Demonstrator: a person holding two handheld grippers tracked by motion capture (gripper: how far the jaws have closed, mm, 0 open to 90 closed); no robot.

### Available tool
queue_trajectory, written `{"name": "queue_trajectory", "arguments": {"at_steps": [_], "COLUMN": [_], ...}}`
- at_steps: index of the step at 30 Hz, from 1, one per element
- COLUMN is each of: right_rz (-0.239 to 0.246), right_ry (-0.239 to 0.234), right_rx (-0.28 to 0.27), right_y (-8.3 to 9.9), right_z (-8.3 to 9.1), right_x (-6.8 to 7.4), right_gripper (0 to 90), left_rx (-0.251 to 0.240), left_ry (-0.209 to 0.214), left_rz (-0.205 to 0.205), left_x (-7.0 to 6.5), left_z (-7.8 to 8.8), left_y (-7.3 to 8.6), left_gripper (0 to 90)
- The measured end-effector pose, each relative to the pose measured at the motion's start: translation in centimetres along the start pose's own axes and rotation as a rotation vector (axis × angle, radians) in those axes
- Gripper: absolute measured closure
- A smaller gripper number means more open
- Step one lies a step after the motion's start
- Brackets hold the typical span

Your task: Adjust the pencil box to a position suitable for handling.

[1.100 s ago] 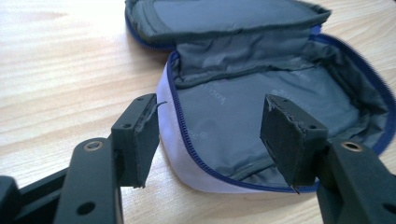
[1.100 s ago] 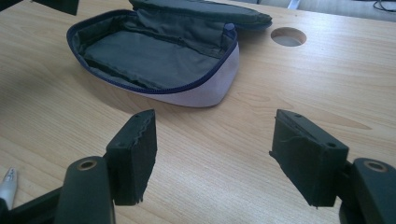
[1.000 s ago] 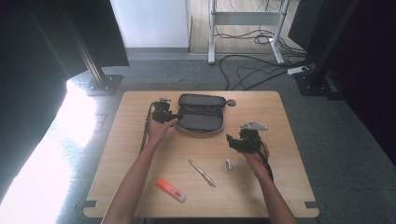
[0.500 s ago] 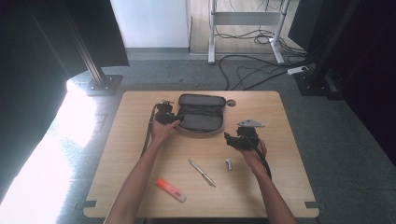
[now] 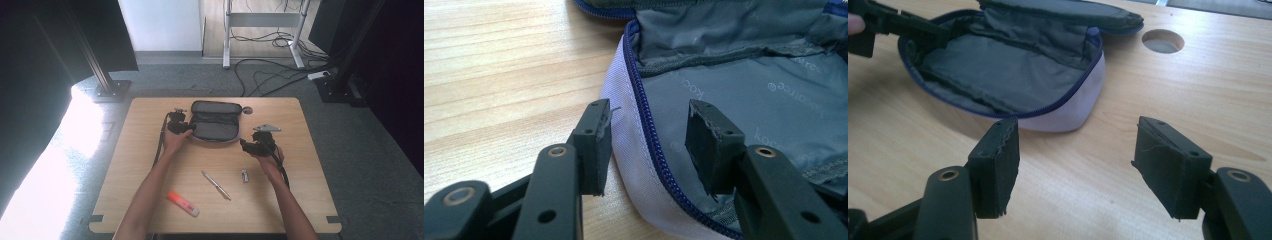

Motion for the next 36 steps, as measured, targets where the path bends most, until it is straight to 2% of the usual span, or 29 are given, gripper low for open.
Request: {"name": "queue_trajectory", "arguments": {"at_steps": [11,12,14,19,27,36], "right_rz": [-0.026,-0.033,-0.037,-0.038,-0.054,-0.055], "right_ry": [0.008,0.011,0.017,0.017,0.020,0.014], "right_rx": [-0.017,0.003,0.003,-0.004,0.015,0.040], "right_y": [-1.1,-1.2,-1.4,-1.6,-1.2,-2.1], "right_z": [-1.8,-2.4,-2.8,-3.8,-5.0,-6.8], "right_x": [-0.8,-0.9,-1.0,-0.8,-0.8,-0.4], "right_gripper": [36.9,36.3,36.7,38.0,38.6,39.5], "left_rx": [0.004,0.007,0.007,0.010,0.009,0.006], "left_ry": [-0.005,-0.004,-0.006,-0.006,0.001,0.007], "left_rz": [-0.002,0.000,-0.001,-0.004,-0.001,0.008], "left_x": [0.0,0.1,0.1,0.0,0.0,0.2], "left_z": [-0.1,-0.2,-0.2,-0.2,-0.2,-0.3], "left_y": [0.0,0.0,0.0,0.0,0.1,0.1], "left_gripper": [59.6,60.1,60.7,62.9,64.6,66.0]}}
Point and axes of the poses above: each handheld gripper's, and its own axes: z roughly backward along the jaws, y roughly out of its underside, x roughly to its left, the point moved 3 cm from there along -z, roughly forward along the jaws, and after that the axes turned 5 degrees about -x, right-handed, at the moved point
